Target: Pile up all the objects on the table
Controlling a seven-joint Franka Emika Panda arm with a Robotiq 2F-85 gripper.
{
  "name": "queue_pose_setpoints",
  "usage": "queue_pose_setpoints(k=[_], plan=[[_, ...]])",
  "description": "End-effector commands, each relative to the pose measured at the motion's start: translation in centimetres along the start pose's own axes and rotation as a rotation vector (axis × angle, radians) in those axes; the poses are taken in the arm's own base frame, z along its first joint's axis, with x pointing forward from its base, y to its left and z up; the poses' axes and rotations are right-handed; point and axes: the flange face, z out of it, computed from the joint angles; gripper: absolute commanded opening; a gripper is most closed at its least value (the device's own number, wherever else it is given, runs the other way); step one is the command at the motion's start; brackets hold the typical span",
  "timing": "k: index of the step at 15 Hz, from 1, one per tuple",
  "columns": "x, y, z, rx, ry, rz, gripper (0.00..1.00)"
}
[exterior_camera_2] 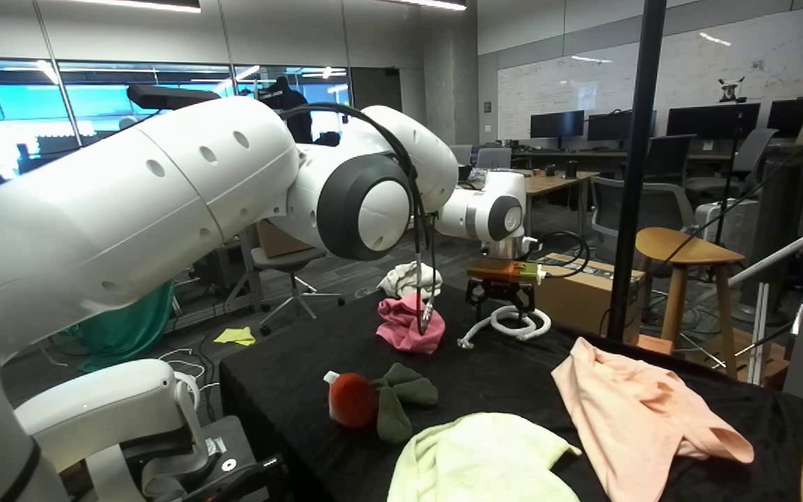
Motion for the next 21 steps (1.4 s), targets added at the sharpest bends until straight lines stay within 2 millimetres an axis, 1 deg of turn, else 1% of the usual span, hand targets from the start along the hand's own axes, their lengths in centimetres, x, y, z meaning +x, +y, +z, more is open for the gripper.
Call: queue_pose_setpoints(k=[1,2,3,5,6,11,13,15,17,21], plan=[[0.1,0.4,-0.8,-0.021,0.023,0.011,0.89],[0.1,0.5,-0.9,-0.023,0.025,0.012,0.81],[0.1,0.6,-1.0,-0.025,0.025,0.012,0.68],[0.0,1.0,-1.4,-0.025,0.026,0.016,0.53],[0.0,1.1,-1.7,-0.025,0.026,0.017,0.44],[-0.1,1.3,-2.4,-0.029,0.027,0.015,0.08],[-0.1,1.2,-2.8,-0.027,0.023,0.011,0.05],[-0.2,1.0,-3.7,-0.03,0.024,-0.001,0.09],[-0.2,0.8,-5.1,-0.038,0.031,-0.009,0.08],[-0.9,0.6,-9.1,-0.068,0.036,-0.013,0.08]])
